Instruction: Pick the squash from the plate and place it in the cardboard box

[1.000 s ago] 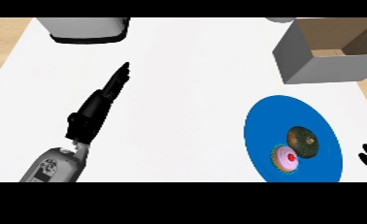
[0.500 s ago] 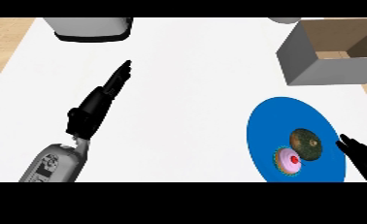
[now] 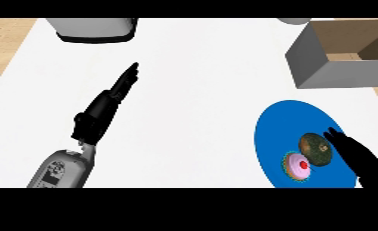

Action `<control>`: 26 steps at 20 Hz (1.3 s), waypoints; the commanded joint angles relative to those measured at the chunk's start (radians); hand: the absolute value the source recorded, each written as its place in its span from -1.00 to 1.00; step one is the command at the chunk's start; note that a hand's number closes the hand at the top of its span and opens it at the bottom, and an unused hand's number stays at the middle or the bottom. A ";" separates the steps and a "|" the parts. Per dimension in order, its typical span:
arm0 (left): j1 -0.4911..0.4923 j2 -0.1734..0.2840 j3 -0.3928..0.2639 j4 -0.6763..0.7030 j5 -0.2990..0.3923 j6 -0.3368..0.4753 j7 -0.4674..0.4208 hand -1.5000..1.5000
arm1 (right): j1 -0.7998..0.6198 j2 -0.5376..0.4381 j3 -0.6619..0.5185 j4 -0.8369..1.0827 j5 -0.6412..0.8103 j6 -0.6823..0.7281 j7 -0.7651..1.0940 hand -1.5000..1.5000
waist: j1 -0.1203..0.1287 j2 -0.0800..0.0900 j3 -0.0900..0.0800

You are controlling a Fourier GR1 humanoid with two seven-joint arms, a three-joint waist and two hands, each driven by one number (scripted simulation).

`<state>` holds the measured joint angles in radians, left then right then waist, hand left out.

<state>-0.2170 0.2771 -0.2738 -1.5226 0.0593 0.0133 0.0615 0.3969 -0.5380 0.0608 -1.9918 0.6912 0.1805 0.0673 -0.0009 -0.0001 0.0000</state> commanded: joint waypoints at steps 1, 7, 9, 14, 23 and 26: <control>0.038 -0.023 -0.001 -0.041 -0.029 -0.006 0.008 0.00 | -0.086 0.077 0.043 0.175 0.080 -0.050 -0.051 -1.00 | 0.004 0.000 0.000; 0.000 -0.070 0.061 0.048 -0.068 -0.049 -0.035 0.00 | -0.055 0.086 -0.041 0.102 0.089 -0.018 -0.117 -1.00 | -0.004 0.000 0.000; -0.019 -0.102 0.036 -0.005 -0.106 -0.020 0.034 0.00 | -0.097 0.106 -0.047 0.160 0.094 -0.020 -0.128 -1.00 | -0.003 0.000 0.000; 0.037 -0.092 0.078 -0.021 -0.110 -0.071 0.006 0.00 | -0.105 0.110 -0.067 0.210 0.136 0.008 -0.157 -1.00 | -0.002 0.000 0.000; 0.051 -0.084 0.137 0.006 -0.106 -0.157 -0.022 0.00 | -0.152 0.191 -0.021 0.368 0.256 -0.040 -0.172 -1.00 | 0.000 0.000 0.000; 0.088 -0.130 0.105 -0.072 -0.132 -0.137 0.009 0.00 | -0.214 0.193 -0.045 0.400 0.256 -0.005 -0.167 -1.00 | 0.003 -0.001 0.000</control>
<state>-0.2007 0.1593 -0.1532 -1.5265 -0.0668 -0.1049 0.0729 0.2354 -0.3596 0.0247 -1.6631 0.9245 0.1747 -0.0918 -0.0022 -0.0002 0.0000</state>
